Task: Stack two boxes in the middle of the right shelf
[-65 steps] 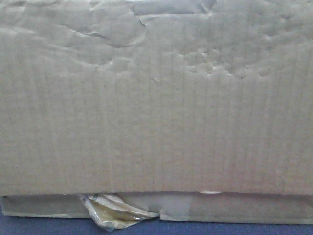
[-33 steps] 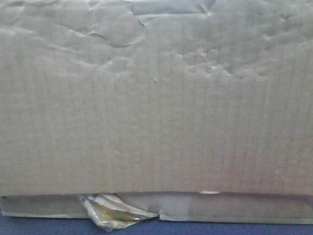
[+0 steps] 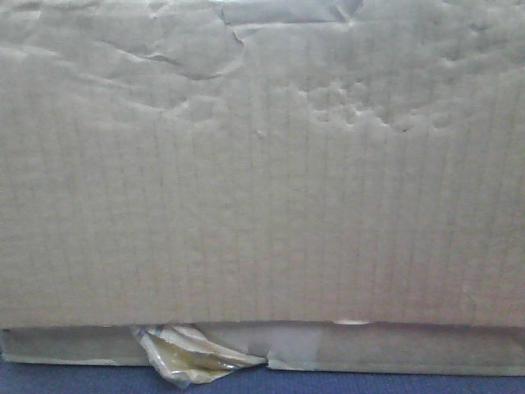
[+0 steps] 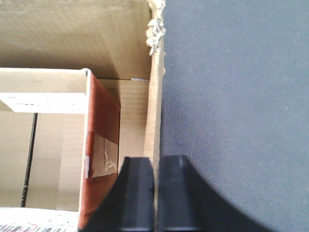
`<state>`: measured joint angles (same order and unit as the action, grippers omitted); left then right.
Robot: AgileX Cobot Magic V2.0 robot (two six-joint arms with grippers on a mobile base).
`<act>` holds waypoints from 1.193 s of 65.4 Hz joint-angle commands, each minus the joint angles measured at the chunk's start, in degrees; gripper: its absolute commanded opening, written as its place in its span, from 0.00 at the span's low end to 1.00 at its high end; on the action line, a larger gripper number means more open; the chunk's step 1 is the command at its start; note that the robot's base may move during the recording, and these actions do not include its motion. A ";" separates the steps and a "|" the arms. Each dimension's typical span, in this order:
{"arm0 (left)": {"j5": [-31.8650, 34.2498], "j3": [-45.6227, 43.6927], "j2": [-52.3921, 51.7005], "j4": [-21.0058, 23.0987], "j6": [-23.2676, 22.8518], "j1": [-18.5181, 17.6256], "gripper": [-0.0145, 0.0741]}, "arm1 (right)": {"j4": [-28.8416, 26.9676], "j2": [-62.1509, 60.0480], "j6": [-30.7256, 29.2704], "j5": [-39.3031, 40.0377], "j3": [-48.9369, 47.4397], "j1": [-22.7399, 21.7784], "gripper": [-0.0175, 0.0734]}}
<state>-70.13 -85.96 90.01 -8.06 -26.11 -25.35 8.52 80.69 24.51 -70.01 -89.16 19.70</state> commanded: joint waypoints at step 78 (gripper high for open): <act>0.16 0.06 -0.12 -1.46 0.23 0.10 0.49 | -5.41 6.12 -0.57 0.05 7.25 0.22 0.52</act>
<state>-70.13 -85.96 90.01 -9.49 -26.08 -25.35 2.98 86.99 24.51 -70.37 -82.20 19.77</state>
